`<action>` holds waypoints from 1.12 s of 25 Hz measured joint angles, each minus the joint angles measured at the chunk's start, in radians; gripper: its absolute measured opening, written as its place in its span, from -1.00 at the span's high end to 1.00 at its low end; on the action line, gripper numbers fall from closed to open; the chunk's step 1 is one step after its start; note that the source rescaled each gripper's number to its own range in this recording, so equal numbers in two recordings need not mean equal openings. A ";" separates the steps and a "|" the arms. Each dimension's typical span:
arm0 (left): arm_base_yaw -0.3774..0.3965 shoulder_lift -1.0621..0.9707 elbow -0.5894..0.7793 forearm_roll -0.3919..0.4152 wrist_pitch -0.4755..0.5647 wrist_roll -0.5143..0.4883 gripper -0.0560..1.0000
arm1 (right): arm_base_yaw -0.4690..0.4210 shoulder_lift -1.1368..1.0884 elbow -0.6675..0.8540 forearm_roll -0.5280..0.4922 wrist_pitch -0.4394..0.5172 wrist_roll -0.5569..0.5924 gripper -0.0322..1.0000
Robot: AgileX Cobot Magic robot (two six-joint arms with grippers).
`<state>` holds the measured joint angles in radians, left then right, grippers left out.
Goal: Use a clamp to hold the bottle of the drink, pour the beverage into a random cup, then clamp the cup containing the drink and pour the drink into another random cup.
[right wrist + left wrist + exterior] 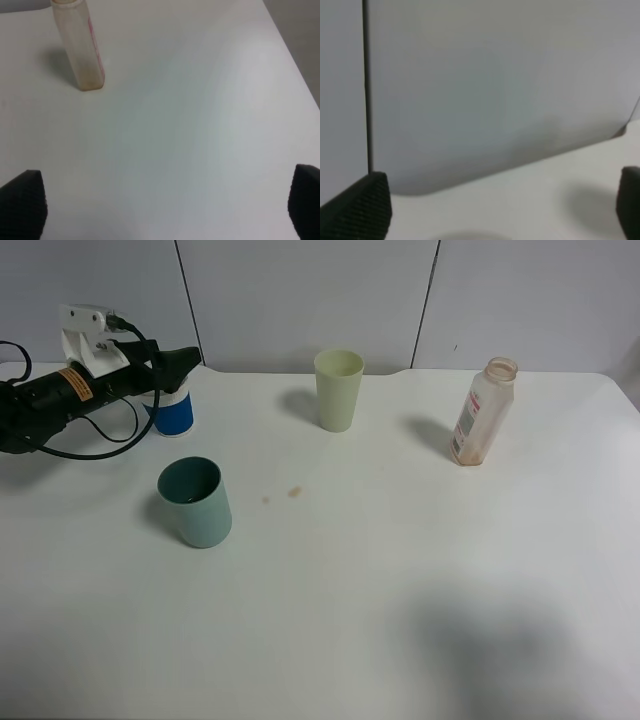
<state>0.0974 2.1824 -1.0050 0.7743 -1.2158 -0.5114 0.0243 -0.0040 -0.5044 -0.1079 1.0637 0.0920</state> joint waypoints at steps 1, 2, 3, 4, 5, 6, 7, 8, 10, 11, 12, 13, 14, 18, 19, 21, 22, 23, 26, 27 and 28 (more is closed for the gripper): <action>0.000 -0.008 0.000 0.000 0.000 0.000 -0.46 | 0.000 0.000 0.000 0.000 0.000 0.000 -1.00; 0.000 -0.019 0.000 0.000 0.000 0.000 -0.46 | 0.000 0.000 0.000 0.000 0.000 0.000 -1.00; 0.001 -0.030 0.001 0.000 0.000 0.000 -0.46 | 0.000 0.000 0.000 0.000 0.000 0.000 -1.00; 0.002 -0.042 0.001 0.000 0.000 0.000 -0.46 | 0.000 0.000 0.000 0.000 0.000 0.000 -1.00; 0.004 -0.053 0.001 -0.001 0.000 0.000 -0.46 | 0.000 0.000 0.000 0.000 0.000 0.000 -1.00; 0.005 -0.064 0.001 -0.001 0.000 0.000 -0.46 | 0.000 0.000 0.000 0.000 0.000 0.000 -1.00; 0.009 -0.076 0.001 -0.001 0.000 0.000 -0.46 | 0.000 0.000 0.000 0.000 0.000 0.000 -1.00; 0.012 -0.087 0.001 -0.001 0.000 0.000 -0.46 | 0.000 0.000 0.000 0.000 0.000 0.000 -1.00; 0.018 -0.112 0.001 -0.001 0.000 0.000 -0.46 | 0.000 0.000 0.000 0.000 0.000 0.000 -1.00; 0.020 -0.130 0.002 -0.002 0.000 0.000 -0.46 | 0.000 0.000 0.000 0.000 0.000 0.000 -1.00; 0.020 -0.147 0.002 -0.002 0.000 0.000 -0.46 | 0.000 0.000 0.000 0.000 0.000 0.000 -1.00; 0.020 -0.162 0.002 -0.001 0.000 0.000 -0.46 | 0.000 0.000 0.000 0.000 0.000 0.000 -1.00; 0.020 -0.177 0.002 0.000 0.000 0.000 -0.46 | 0.000 0.000 0.000 0.000 0.000 0.000 -1.00; 0.022 -0.252 0.002 0.000 0.000 -0.013 -0.46 | 0.000 0.000 0.000 0.000 0.000 0.000 -1.00; 0.022 -0.273 0.002 0.000 0.000 -0.018 -0.46 | 0.000 0.000 0.000 0.000 0.000 0.000 -1.00; 0.022 -0.315 0.002 0.000 0.000 -0.033 -0.46 | 0.000 0.000 0.000 0.000 0.000 0.000 -1.00; 0.022 -0.333 0.002 0.000 0.000 -0.043 -0.46 | 0.000 0.000 0.000 0.000 0.000 0.000 -1.00; 0.022 -0.353 0.002 0.000 0.000 -0.053 -0.46 | 0.000 0.000 0.000 0.000 0.000 0.000 -1.00; 0.022 -0.409 0.002 0.000 0.013 -0.079 -0.45 | 0.000 0.000 0.000 0.000 0.000 0.000 -1.00; 0.022 -0.429 0.002 -0.001 0.028 -0.086 -0.44 | 0.000 0.000 0.000 0.000 0.000 0.000 -1.00; 0.022 -0.447 0.002 -0.003 0.042 -0.091 -0.44 | 0.000 0.000 0.000 0.000 0.000 0.000 -1.00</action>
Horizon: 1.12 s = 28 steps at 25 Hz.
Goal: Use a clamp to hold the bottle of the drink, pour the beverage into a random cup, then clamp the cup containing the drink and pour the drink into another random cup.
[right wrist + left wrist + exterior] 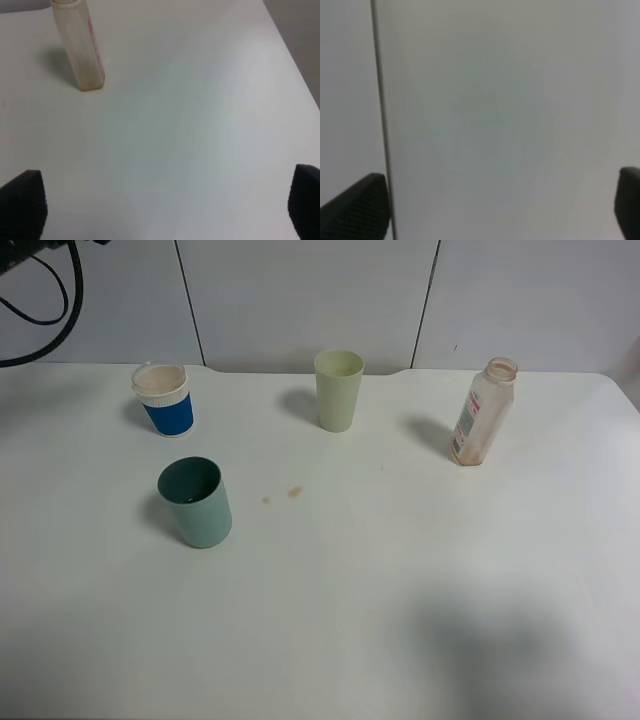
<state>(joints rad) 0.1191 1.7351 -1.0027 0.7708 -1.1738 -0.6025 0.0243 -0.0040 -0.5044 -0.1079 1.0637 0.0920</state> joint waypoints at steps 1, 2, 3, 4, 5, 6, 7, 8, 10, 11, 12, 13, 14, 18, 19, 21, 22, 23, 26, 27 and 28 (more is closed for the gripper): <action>0.000 -0.022 0.000 -0.003 0.020 -0.003 -0.43 | 0.000 0.000 0.000 0.000 0.000 0.000 -1.00; 0.000 -0.045 0.001 -0.005 0.045 -0.006 -0.43 | 0.000 0.000 0.000 0.000 0.000 0.000 -1.00; 0.000 -0.068 0.001 -0.008 0.069 -0.009 -0.42 | 0.000 0.000 0.000 0.000 0.000 0.000 -1.00; 0.000 -0.087 0.001 -0.011 0.091 -0.009 -0.42 | 0.000 0.000 0.000 0.000 0.000 0.000 -1.00; 0.000 -0.111 0.001 -0.013 0.117 -0.009 -0.42 | 0.000 0.000 0.000 0.000 0.000 0.000 -1.00; 0.000 -0.135 0.002 -0.018 0.143 -0.009 -0.42 | 0.000 0.000 0.000 0.000 0.000 0.000 -1.00; 0.000 -0.155 0.006 -0.027 0.161 -0.010 -0.42 | 0.000 0.000 0.000 0.000 0.000 0.000 -1.00; 0.000 -0.179 0.014 -0.036 0.180 -0.010 -0.42 | 0.000 0.000 0.000 0.000 0.000 0.000 -1.00; 0.000 -0.228 0.030 -0.054 0.216 -0.011 -0.42 | 0.000 0.000 0.000 0.000 0.000 0.000 -1.00; 0.000 -0.250 0.040 -0.066 0.230 -0.011 -0.42 | 0.000 0.000 0.000 0.000 0.000 0.000 -1.00; 0.000 -0.272 0.049 -0.076 0.247 -0.011 -0.42 | 0.000 0.000 0.000 0.000 0.000 0.000 -1.00; 0.000 -0.293 0.059 -0.088 0.268 -0.009 -0.42 | 0.000 0.000 0.000 0.000 0.000 0.000 -1.00; 0.000 -0.310 0.069 -0.097 0.283 -0.007 -0.42 | 0.000 0.000 0.000 0.000 0.000 0.000 -1.00; 0.000 -0.383 0.122 -0.141 0.328 0.020 -0.42 | 0.000 0.000 0.000 0.000 0.000 0.000 -1.00; 0.000 -0.403 0.135 -0.151 0.344 0.032 -0.42 | 0.000 0.000 0.000 0.000 0.000 0.000 -1.00; 0.000 -0.444 0.153 -0.171 0.384 0.048 -0.42 | 0.000 0.000 0.000 0.000 0.000 0.000 -1.00; 0.000 -0.466 0.160 -0.181 0.402 0.053 -0.42 | 0.000 0.000 0.000 0.000 0.000 0.000 -1.00; 0.000 -0.488 0.164 -0.194 0.424 0.058 -0.42 | 0.000 0.000 0.000 0.000 0.000 0.000 -1.00; 0.000 -0.547 0.165 -0.221 0.494 0.080 -0.42 | 0.000 0.000 0.000 0.000 0.000 0.000 -1.00; 0.000 -0.573 0.165 -0.231 0.517 0.090 -0.41 | 0.000 0.000 0.000 0.000 0.000 0.000 -1.00; 0.000 -0.590 0.165 -0.242 0.540 0.099 -0.41 | 0.000 0.000 0.000 0.000 0.000 0.000 -1.00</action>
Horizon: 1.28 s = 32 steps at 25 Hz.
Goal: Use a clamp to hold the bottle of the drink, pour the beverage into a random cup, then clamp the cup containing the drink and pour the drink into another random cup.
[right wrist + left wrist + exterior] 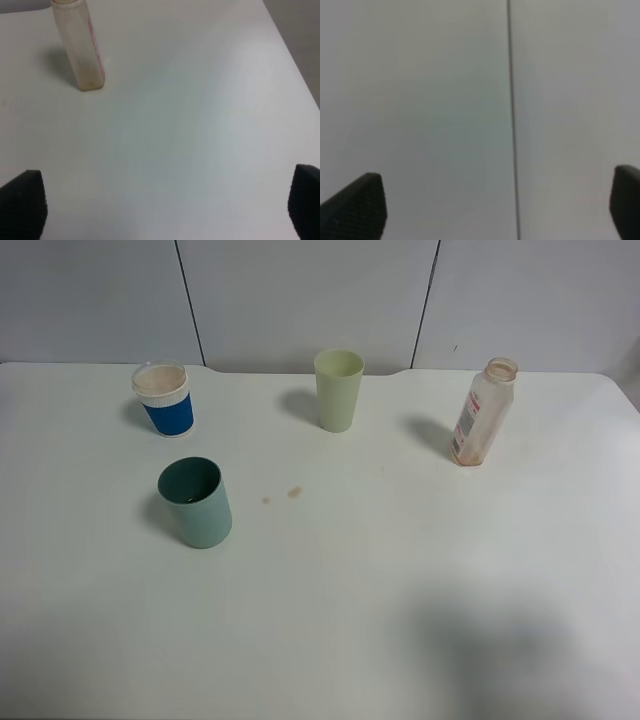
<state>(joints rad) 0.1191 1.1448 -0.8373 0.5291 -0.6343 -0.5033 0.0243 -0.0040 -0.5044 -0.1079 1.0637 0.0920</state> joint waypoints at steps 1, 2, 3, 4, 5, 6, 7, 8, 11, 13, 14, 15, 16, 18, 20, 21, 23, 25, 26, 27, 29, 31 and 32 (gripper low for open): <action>0.000 -0.016 0.000 -0.008 0.021 0.008 -0.41 | 0.000 0.000 0.000 0.000 0.000 0.000 -1.00; 0.000 -0.035 0.000 -0.018 0.046 0.018 -0.41 | 0.000 0.000 0.000 0.000 0.000 0.000 -1.00; 0.000 -0.055 0.000 -0.026 0.073 0.023 -0.41 | 0.000 0.000 0.000 0.000 0.000 0.000 -1.00; 0.000 -0.068 0.000 -0.035 0.101 0.026 -0.41 | 0.000 0.000 0.000 0.000 0.000 0.000 -1.00; 0.000 -0.080 0.000 -0.043 0.124 0.027 -0.41 | 0.000 0.000 0.000 0.000 0.000 0.000 -1.00; 0.000 -0.094 0.000 -0.054 0.154 0.032 -0.41 | 0.000 0.000 0.000 0.000 0.000 0.000 -1.00; 0.000 -0.103 0.000 -0.064 0.183 0.038 -0.41 | 0.000 0.000 0.000 0.000 0.000 0.000 -1.00; 0.000 -0.114 0.000 -0.077 0.211 0.048 -0.41 | 0.000 0.000 0.000 0.000 0.000 0.000 -1.00; -0.027 -0.142 0.000 -0.120 0.281 0.119 -0.41 | 0.000 0.000 0.000 0.000 0.000 0.000 -1.00; -0.061 -0.161 0.008 -0.154 0.312 0.188 -0.41 | 0.000 0.000 0.000 0.000 0.000 0.000 -1.00; -0.077 -0.169 0.018 -0.178 0.326 0.226 -0.41 | 0.000 0.000 0.000 0.000 0.000 0.000 -1.00; -0.095 -0.177 0.032 -0.201 0.330 0.255 -0.41 | 0.000 0.000 0.000 0.000 0.000 0.000 -1.00; -0.113 -0.188 0.048 -0.223 0.335 0.284 -0.41 | 0.000 0.000 0.000 0.000 0.000 0.000 -1.00; -0.132 -0.207 0.086 -0.255 0.351 0.320 -0.41 | 0.000 0.000 0.000 0.000 0.000 0.000 -1.00; -0.139 -0.230 0.122 -0.282 0.355 0.334 -0.41 | 0.000 0.000 0.000 0.000 0.000 0.000 -1.00; -0.141 -0.244 0.137 -0.298 0.359 0.338 -0.41 | 0.000 0.000 0.000 0.000 0.000 0.000 -1.00; -0.142 -0.275 0.169 -0.325 0.372 0.349 -0.41 | 0.000 0.000 0.000 0.000 0.000 0.000 -1.00; -0.142 -0.317 0.195 -0.358 0.385 0.375 -0.41 | 0.000 0.000 0.000 0.000 0.000 0.000 -1.00; -0.142 -0.337 0.205 -0.367 0.398 0.385 -0.41 | 0.000 0.000 0.000 0.000 0.000 0.000 -1.00; -0.142 -0.362 0.216 -0.377 0.419 0.397 -0.41 | 0.000 0.000 0.000 0.000 0.000 0.000 -1.00; -0.142 -0.418 0.232 -0.394 0.472 0.426 -0.41 | 0.000 0.000 0.000 0.000 0.000 0.000 -1.00; -0.142 -0.469 0.240 -0.401 0.529 0.441 -0.41 | 0.000 0.000 0.000 0.000 0.000 0.000 -1.00; -0.142 -0.497 0.243 -0.406 0.564 0.444 -0.41 | 0.000 0.000 0.000 0.000 0.000 0.000 -1.00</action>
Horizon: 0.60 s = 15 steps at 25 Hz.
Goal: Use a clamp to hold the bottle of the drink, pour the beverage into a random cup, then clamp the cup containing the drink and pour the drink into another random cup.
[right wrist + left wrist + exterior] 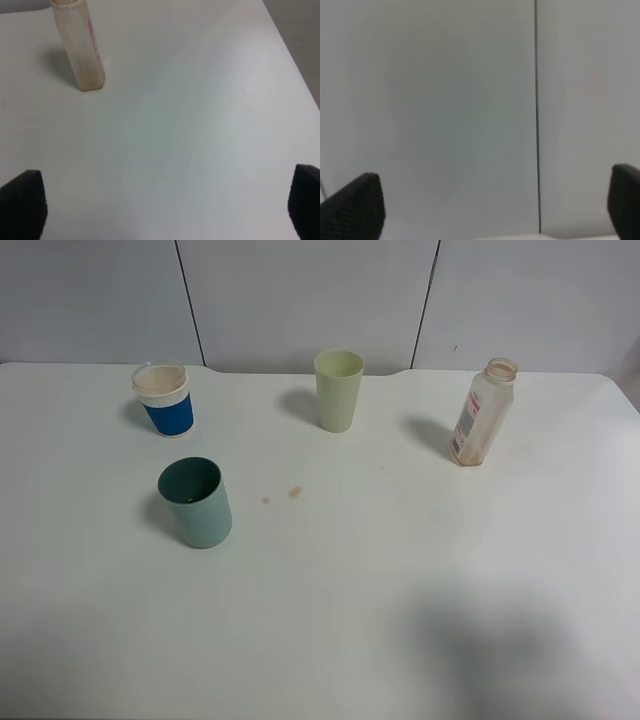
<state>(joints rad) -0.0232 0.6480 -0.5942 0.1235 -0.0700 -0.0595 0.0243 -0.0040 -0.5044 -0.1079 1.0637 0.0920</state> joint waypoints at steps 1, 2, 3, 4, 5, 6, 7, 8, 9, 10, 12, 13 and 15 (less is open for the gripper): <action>0.000 -0.023 0.000 -0.007 0.029 0.002 -0.41 | 0.000 0.000 0.000 0.000 0.000 0.000 -1.00; 0.000 -0.051 0.000 -0.012 0.057 0.003 -0.41 | 0.000 0.000 0.000 0.000 0.000 0.000 -1.00; 0.000 -0.082 0.000 -0.021 0.088 0.008 -0.41 | 0.000 0.000 0.000 0.000 0.000 0.000 -1.00; 0.000 -0.102 0.000 -0.028 0.112 0.014 -0.41 | 0.000 0.000 0.000 0.000 0.000 0.000 -1.00; 0.000 -0.125 0.000 -0.033 0.136 0.023 -0.41 | 0.000 0.000 0.000 0.000 0.000 0.000 -1.00; 0.000 -0.142 0.000 -0.039 0.165 0.034 -0.41 | 0.000 0.000 0.000 0.000 0.000 0.000 -1.00; 0.000 -0.163 0.000 -0.042 0.193 0.047 -0.41 | 0.000 0.000 0.000 0.000 0.000 0.000 -1.00; 0.000 -0.182 0.000 -0.047 0.215 0.053 -0.41 | 0.000 0.000 0.000 0.000 0.000 0.000 -1.00; 0.000 -0.196 0.000 -0.048 0.240 0.059 -0.41 | 0.000 0.000 0.000 0.000 0.000 0.000 -1.00; 0.000 -0.215 0.000 -0.050 0.265 0.068 -0.41 | 0.000 0.000 0.000 0.000 0.000 0.000 -1.00; 0.000 -0.239 0.000 -0.051 0.309 0.071 -0.41 | 0.000 0.000 0.000 0.000 0.000 0.000 -1.00; 0.000 -0.253 0.000 -0.055 0.333 0.073 -0.41 | 0.000 0.000 0.000 0.000 0.000 0.000 -1.00; 0.000 -0.278 0.000 -0.066 0.386 0.073 -0.41 | 0.000 0.000 0.000 0.000 0.000 0.000 -1.00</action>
<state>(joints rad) -0.0232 0.3696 -0.5942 0.0575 0.3160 0.0137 0.0243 -0.0040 -0.5044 -0.1079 1.0637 0.0920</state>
